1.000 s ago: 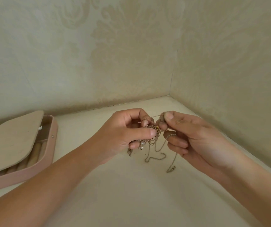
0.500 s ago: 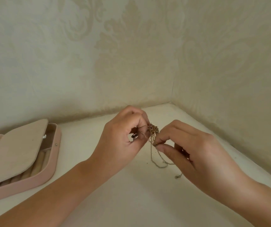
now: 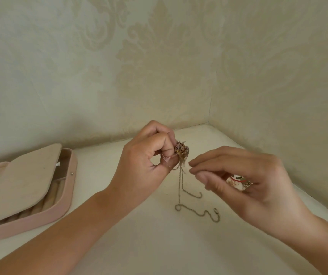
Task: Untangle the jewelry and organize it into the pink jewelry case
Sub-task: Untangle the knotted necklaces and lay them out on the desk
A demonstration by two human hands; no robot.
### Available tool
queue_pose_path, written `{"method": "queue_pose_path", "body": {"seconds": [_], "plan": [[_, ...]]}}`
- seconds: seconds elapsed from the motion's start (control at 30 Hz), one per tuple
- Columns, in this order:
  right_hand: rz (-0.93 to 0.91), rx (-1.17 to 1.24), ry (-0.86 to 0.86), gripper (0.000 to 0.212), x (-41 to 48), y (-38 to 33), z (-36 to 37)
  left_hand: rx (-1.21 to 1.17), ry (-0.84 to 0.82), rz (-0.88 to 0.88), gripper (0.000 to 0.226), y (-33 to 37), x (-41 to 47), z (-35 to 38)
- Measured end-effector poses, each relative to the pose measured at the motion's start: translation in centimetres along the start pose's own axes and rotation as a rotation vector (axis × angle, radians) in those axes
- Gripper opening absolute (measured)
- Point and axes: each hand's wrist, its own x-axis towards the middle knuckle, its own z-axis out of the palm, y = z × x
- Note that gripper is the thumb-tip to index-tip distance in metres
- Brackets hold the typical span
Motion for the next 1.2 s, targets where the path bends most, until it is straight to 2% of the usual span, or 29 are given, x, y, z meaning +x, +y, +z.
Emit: {"method": "queue_pose_path", "body": {"seconds": [0.13,0.23,0.3,0.53,0.6,0.73,0.87,1.2], "plan": [[0.130,0.072,0.091,0.002,0.3,-0.4,0.0,-0.047,-0.018,-0.015,0.027,0.1,0.0,0.0],[0.310,0.157,0.163,0.009,0.3,-0.4,0.2,-0.088,-0.039,-0.037,0.029,0.2,-0.2,0.2],[0.353,0.201,0.181,0.011,0.3,-0.2,0.2,-0.112,-0.042,-0.053,0.029,0.2,-0.3,0.4],[0.063,-0.043,0.080,0.014,0.5,0.6,0.0,-0.140,-0.073,-0.085,0.025,0.3,-0.6,0.9],[0.017,-0.100,0.062,0.014,0.6,0.8,-0.2,-0.153,-0.097,-0.106,0.021,0.3,-0.7,0.9],[-0.040,-0.223,-0.006,0.011,0.8,0.8,-0.9,-0.139,-0.134,-0.106,0.025,0.6,-0.6,0.8],[-0.048,-0.276,-0.047,0.007,0.8,0.6,-1.0,-0.144,-0.145,-0.114,0.025,0.5,-0.5,0.7],[0.004,-0.174,-0.130,0.006,0.7,0.5,-1.0,-0.121,-0.172,-0.126,0.026,0.9,-0.4,0.6]]}}
